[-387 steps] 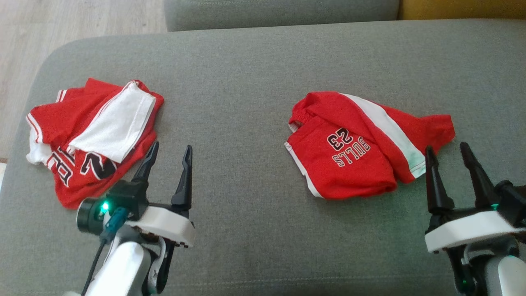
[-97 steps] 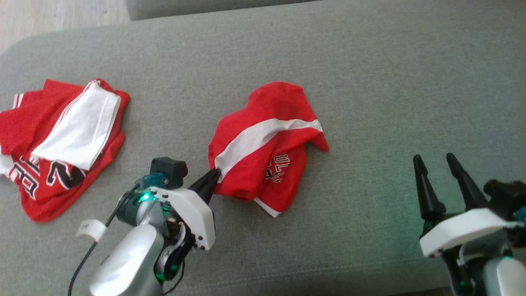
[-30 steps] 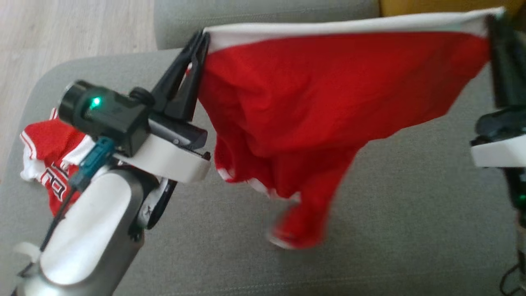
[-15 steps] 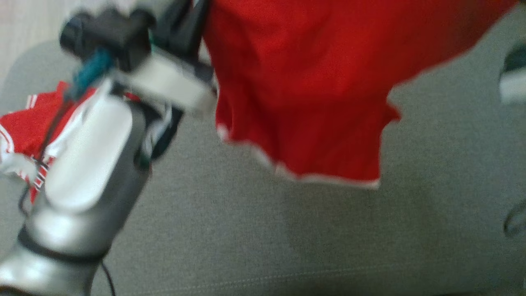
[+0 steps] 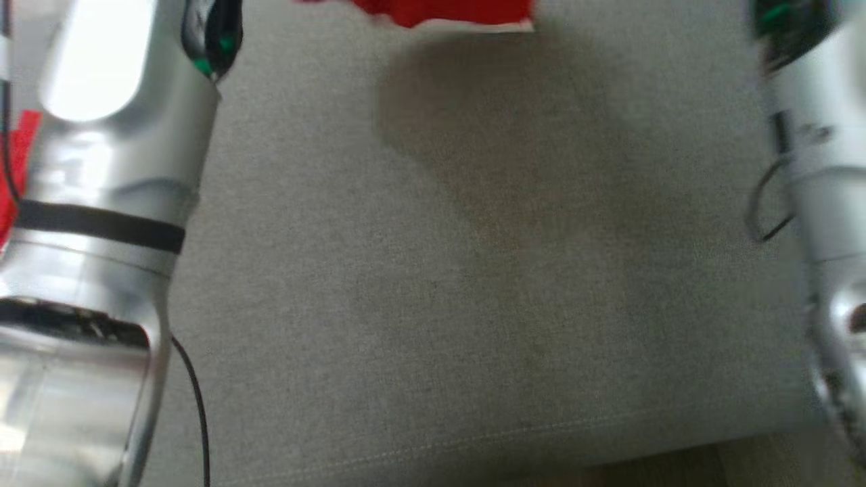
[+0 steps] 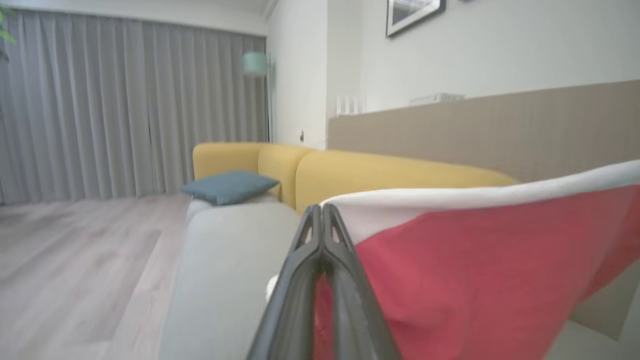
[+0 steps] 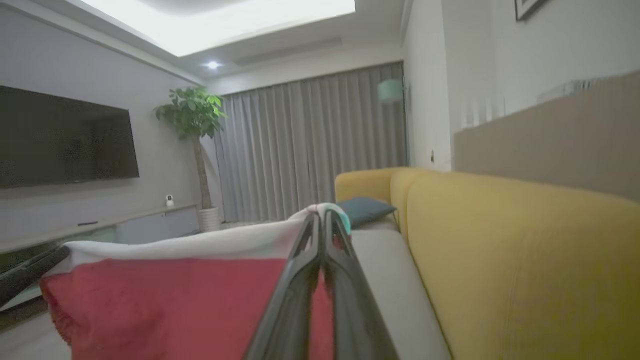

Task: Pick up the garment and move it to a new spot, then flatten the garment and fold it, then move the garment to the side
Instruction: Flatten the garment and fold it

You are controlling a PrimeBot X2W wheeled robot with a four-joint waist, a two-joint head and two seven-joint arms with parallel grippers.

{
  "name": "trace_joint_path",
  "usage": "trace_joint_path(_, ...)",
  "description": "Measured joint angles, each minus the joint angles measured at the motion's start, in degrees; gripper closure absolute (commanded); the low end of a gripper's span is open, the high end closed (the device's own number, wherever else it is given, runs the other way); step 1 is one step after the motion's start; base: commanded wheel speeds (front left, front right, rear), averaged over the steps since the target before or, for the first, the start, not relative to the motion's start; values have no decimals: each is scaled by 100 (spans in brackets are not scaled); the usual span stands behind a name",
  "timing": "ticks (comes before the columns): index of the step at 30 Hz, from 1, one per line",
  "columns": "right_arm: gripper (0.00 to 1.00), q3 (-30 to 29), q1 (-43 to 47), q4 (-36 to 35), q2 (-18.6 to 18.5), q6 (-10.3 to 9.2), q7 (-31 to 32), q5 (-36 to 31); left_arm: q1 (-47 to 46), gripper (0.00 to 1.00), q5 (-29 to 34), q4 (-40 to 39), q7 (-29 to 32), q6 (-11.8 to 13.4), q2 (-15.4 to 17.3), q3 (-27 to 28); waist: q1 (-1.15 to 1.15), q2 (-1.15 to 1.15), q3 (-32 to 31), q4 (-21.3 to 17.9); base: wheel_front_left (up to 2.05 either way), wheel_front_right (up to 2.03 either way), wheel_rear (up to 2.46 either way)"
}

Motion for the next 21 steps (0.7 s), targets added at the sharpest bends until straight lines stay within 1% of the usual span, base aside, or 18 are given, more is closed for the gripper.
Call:
trace_joint_path(4, 100, 514, 87, 1036, 347, 0, -304, 331, 316, 100, -10, 760, 0, 2, -163, 193, 0, 0, 234, -67, 0, 0, 0)
trace_joint_path(6, 100, 804, 215, 1363, 449, 0, -405, 499, 589, 100, -20, 1062, 1, 0, -242, 270, 0, 0, 367, -84, 0, 0, 0)
trace_joint_path(9, 100, 1146, 510, 1659, 515, 0, -486, 809, 909, 100, -18, 1397, 1, -44, -314, 288, 0, 0, 582, -80, 0, 0, 0)
trace_joint_path(11, 100, 1332, 727, 1772, 516, 0, -552, 1015, 1031, 100, -20, 1553, 2, -38, -363, 299, 1, 0, 718, -59, 0, 0, 0)
trace_joint_path(15, 100, 1596, 1138, 1798, 452, 0, -647, 1367, 1220, 100, -19, 1482, 2, 7, -403, 336, 0, 0, 869, 17, 0, 0, 0)
trace_joint_path(18, 100, 1738, 1316, 1659, 259, 0, -699, 1528, 1380, 100, -1, 1237, 2, 8, -405, 358, 1, 0, 889, 82, 0, 0, 0)
trace_joint_path(21, 100, 1800, 1585, 1374, 82, 0, -778, 1616, 1813, 100, 70, 792, 1, 5, -409, 377, 0, 0, 770, 111, 0, 0, 0)
